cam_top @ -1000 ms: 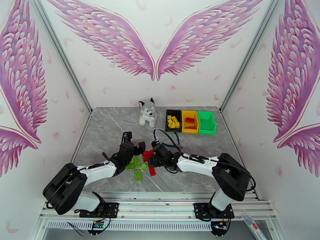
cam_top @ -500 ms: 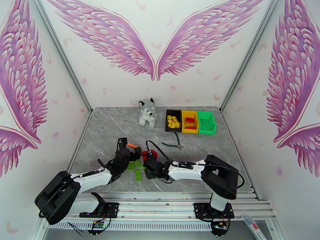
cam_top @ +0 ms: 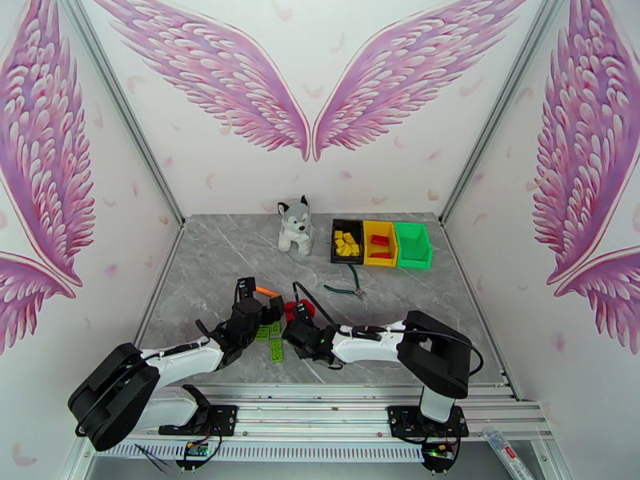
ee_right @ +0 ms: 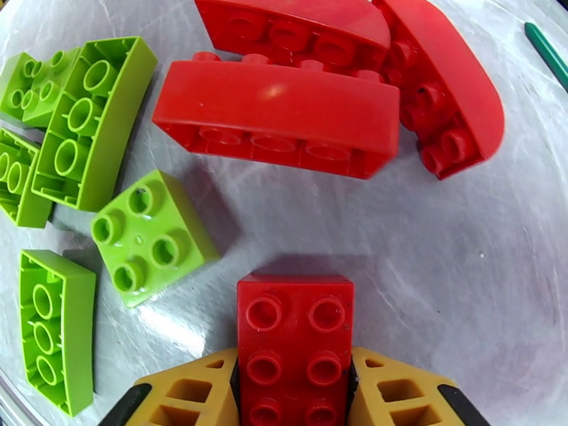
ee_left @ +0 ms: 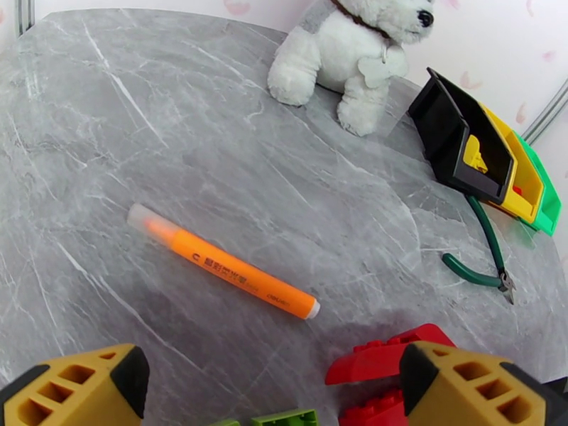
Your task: Sort the legos into containers by color
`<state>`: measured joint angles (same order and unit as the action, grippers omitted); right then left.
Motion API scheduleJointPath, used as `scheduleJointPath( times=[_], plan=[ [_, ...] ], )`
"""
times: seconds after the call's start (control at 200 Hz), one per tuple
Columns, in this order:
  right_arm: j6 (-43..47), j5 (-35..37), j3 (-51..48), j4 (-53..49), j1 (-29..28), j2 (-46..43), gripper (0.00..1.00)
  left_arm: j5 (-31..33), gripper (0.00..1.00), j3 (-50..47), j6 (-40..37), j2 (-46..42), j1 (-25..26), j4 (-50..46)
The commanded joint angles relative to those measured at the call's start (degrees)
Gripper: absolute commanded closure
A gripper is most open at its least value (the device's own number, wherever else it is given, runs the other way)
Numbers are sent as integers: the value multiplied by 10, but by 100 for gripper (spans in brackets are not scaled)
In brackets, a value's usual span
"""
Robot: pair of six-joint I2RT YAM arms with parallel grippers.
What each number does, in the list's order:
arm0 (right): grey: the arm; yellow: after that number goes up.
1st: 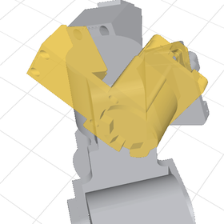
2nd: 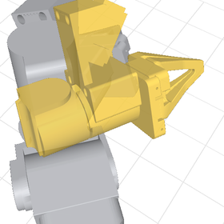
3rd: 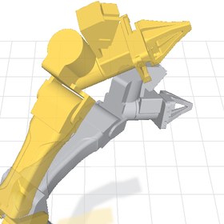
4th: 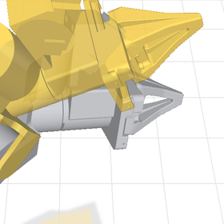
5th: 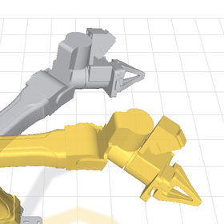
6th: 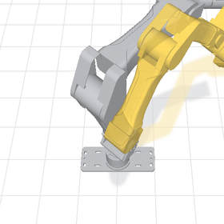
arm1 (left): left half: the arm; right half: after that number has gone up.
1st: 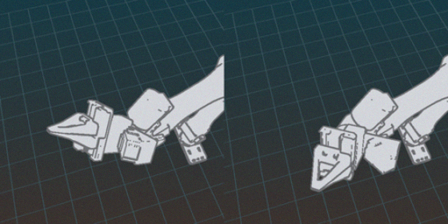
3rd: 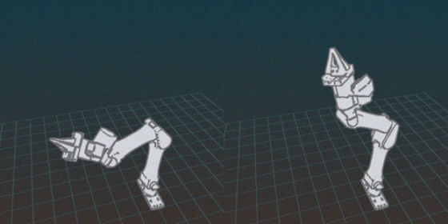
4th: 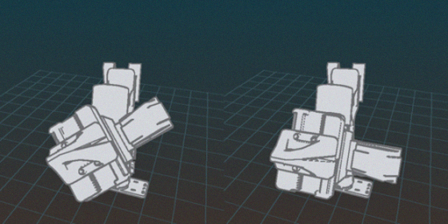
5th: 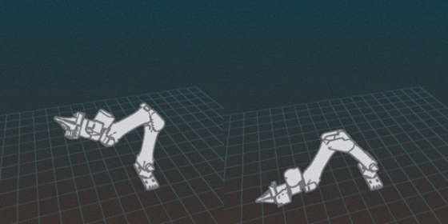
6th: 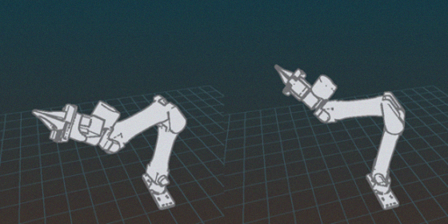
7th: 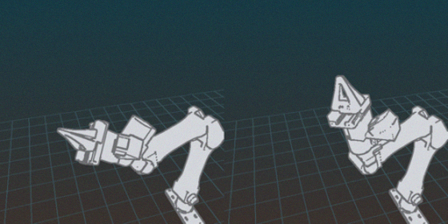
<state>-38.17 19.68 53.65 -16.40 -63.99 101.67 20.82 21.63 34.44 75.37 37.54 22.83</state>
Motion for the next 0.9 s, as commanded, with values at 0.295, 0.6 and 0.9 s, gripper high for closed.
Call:
scheduleJointPath(
  times=[0.295, 0.6, 0.9],
  plan=[
    [11, 0, -54, 41, 73, -95, 68, -119, 1, 88, -25, 115, 39, 71],
    [17, -74, -120, 110, 225, -188, 71, -246, 1, 200, -20, 226, 40, 108],
    [35, -82, -103, 135, 389, -229, 69, -323, 1, 399, -26, 358, 53, 77]
  ],
)
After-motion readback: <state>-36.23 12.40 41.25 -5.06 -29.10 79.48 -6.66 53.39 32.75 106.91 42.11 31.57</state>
